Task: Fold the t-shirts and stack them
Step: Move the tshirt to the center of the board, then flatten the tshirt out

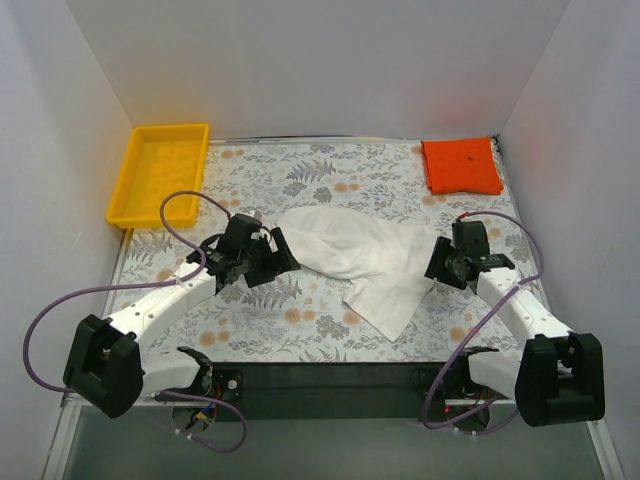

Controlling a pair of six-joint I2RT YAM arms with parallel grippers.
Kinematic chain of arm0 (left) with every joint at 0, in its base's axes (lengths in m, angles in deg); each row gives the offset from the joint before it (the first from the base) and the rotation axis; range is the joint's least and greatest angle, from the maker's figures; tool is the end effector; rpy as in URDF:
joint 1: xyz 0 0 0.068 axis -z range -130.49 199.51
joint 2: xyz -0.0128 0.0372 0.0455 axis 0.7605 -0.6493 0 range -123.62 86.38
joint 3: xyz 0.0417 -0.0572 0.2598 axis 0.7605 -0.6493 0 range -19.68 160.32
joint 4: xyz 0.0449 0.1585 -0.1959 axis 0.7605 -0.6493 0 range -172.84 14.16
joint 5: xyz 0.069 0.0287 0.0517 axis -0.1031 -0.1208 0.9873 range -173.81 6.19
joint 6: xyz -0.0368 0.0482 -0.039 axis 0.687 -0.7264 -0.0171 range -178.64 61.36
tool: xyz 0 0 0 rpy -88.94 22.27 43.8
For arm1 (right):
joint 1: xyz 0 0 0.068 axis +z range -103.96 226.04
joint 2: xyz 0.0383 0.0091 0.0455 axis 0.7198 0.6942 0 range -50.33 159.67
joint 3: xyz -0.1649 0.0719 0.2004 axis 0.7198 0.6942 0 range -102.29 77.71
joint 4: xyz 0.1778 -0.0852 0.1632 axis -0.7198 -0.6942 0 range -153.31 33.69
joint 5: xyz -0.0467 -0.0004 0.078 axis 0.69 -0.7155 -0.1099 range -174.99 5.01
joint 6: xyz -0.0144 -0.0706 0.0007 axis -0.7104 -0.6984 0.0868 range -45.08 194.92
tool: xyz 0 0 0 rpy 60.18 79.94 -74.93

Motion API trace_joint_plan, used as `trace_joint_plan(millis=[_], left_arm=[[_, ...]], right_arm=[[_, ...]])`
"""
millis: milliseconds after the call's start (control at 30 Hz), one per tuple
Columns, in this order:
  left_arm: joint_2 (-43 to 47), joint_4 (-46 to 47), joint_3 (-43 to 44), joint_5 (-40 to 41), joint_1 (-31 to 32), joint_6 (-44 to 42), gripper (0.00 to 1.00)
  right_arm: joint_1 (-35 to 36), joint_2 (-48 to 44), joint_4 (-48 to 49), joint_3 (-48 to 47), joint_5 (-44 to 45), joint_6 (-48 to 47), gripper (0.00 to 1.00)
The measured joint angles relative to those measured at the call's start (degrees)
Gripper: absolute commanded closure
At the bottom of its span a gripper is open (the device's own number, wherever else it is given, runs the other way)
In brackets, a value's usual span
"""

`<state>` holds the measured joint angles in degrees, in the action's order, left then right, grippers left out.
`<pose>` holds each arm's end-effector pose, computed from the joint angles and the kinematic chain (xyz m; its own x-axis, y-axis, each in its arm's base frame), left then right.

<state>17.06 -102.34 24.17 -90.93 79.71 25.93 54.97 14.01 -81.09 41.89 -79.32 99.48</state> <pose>0.2138 -0.1330 0.2034 -0.6270 -0.7780 0.0389 -0.6243 0.4720 -0.6225 0.2238 0.0292 0.1798 -0.7603 0.2992 -0.5766 0.2418 0.9542 0.1763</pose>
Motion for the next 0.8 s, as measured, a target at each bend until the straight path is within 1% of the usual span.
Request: trace_joint_plan(millis=[100,133,333,533,667,700,733,800], left_arm=[[-0.2,0.0,0.9,0.0,0.0,-0.9,0.27],[-0.4,0.0,1.2,0.0,0.0,-1.2,0.27],[-1.5,-0.3,3.2,0.1,0.0,-3.1,0.27],[-1.5,-0.5,3.6,0.5,0.0,-4.3,0.27],[-1.8,-0.6,3.7,0.6,0.0,-4.9,0.27],[-1.9,-0.5,3.7,0.7,0.0,-5.0,0.27],[-2.0,-0.6,3.8,0.7,0.0,-5.1,0.27],[-2.1,-0.7,3.8,0.9,0.0,-5.3,0.27]], right_arm=[[-1.1,1.4,2.8,1.2,-2.2,1.3,0.60],[-1.3,2.0,3.8,1.8,-2.8,1.8,0.60],[-2.2,4.4,8.3,5.8,-4.4,3.7,0.59],[-2.8,4.6,12.7,6.9,-4.7,5.2,0.57],[-2.9,4.6,15.0,7.6,-4.8,5.5,0.59],[-2.9,4.9,15.5,7.6,-4.8,5.5,0.61],[-2.9,5.2,16.0,7.6,-4.8,5.5,0.67],[-3.0,5.8,16.5,7.6,-4.7,5.5,0.75]])
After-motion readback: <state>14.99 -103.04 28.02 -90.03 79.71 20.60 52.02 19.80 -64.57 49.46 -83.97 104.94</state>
